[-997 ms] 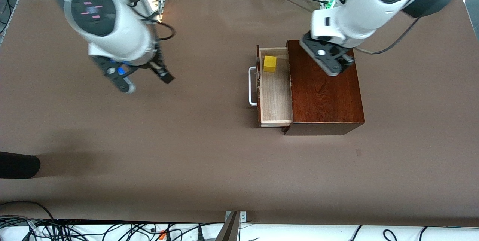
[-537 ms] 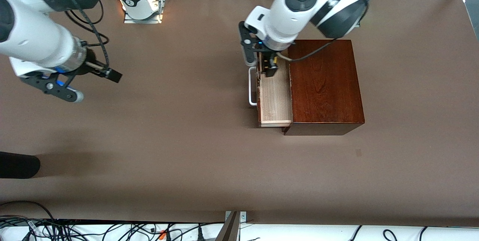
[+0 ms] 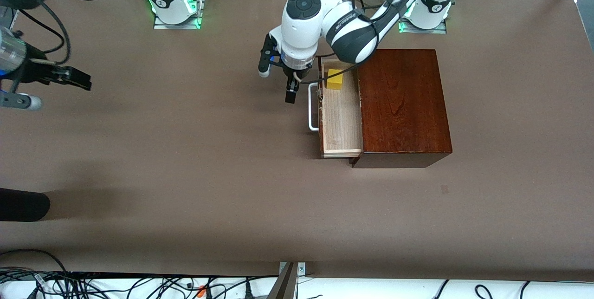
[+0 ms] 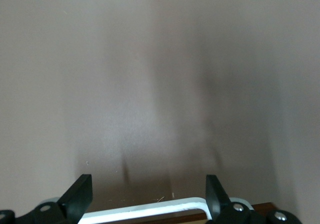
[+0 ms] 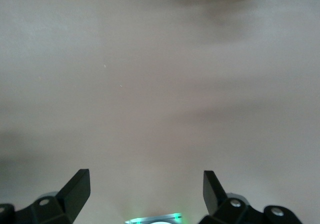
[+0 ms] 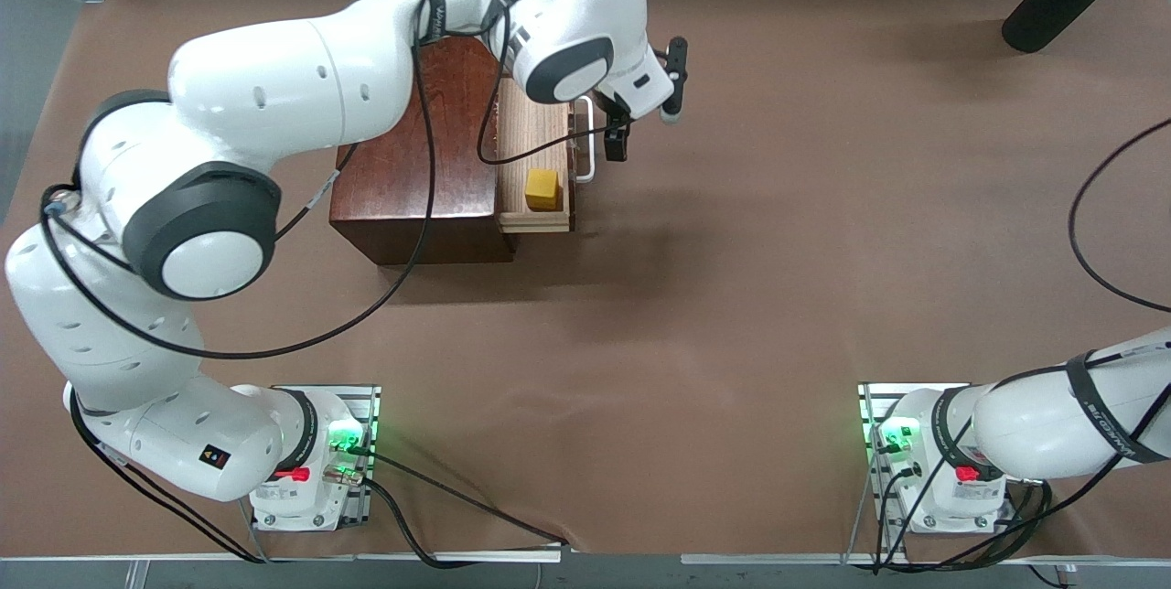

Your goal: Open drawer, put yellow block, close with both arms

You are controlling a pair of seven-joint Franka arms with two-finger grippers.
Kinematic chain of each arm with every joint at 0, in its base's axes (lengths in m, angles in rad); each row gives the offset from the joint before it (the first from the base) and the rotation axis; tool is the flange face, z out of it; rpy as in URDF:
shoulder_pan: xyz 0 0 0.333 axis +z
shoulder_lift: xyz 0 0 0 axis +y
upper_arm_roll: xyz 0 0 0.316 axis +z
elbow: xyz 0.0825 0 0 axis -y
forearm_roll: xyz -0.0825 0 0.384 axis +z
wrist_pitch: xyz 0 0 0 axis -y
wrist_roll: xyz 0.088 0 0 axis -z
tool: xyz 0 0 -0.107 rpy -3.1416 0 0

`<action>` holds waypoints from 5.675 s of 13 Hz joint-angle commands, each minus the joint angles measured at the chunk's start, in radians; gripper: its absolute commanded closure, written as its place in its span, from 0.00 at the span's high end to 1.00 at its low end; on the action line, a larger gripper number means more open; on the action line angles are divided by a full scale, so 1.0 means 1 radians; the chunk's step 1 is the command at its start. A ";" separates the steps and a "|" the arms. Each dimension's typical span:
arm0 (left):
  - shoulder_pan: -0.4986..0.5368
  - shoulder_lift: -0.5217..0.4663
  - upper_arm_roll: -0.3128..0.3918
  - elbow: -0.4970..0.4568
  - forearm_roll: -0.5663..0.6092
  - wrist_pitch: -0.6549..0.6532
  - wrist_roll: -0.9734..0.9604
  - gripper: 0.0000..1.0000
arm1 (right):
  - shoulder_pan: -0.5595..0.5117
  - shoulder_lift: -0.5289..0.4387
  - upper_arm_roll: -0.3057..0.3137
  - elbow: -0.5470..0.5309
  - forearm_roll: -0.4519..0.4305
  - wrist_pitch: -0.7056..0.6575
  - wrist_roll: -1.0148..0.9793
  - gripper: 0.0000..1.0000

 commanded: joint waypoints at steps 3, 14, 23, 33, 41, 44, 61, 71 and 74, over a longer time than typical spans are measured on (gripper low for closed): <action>-0.008 0.080 0.007 0.015 0.100 0.038 0.029 1.00 | -0.151 -0.049 0.111 -0.046 0.011 0.028 -0.095 1.00; 0.056 0.077 0.030 0.009 0.114 -0.140 0.123 1.00 | -0.150 -0.051 0.116 -0.048 0.020 0.035 -0.032 1.00; 0.130 0.061 0.025 0.041 0.110 -0.292 0.143 1.00 | -0.147 -0.051 0.116 -0.031 0.080 0.022 -0.046 1.00; 0.153 0.044 0.021 0.061 0.085 -0.308 0.127 1.00 | -0.148 -0.059 0.127 -0.048 0.068 0.076 -0.109 1.00; 0.186 -0.134 0.030 0.286 -0.045 -0.639 -0.305 1.00 | -0.148 -0.051 0.121 -0.048 0.059 0.077 -0.112 1.00; 0.228 -0.181 0.066 0.350 -0.035 -0.766 -0.420 1.00 | -0.148 -0.049 0.121 -0.046 0.056 0.077 -0.110 1.00; 0.420 -0.563 0.502 -0.032 -0.236 -0.508 -0.796 1.00 | -0.150 -0.051 0.119 -0.046 0.056 0.077 -0.110 1.00; 0.404 -0.554 0.515 -0.014 -0.263 -0.586 -0.798 1.00 | -0.150 -0.049 0.119 -0.046 0.056 0.077 -0.110 1.00; 0.401 -0.554 0.513 -0.014 -0.262 -0.585 -0.798 1.00 | -0.150 -0.051 0.119 -0.048 0.056 0.077 -0.110 1.00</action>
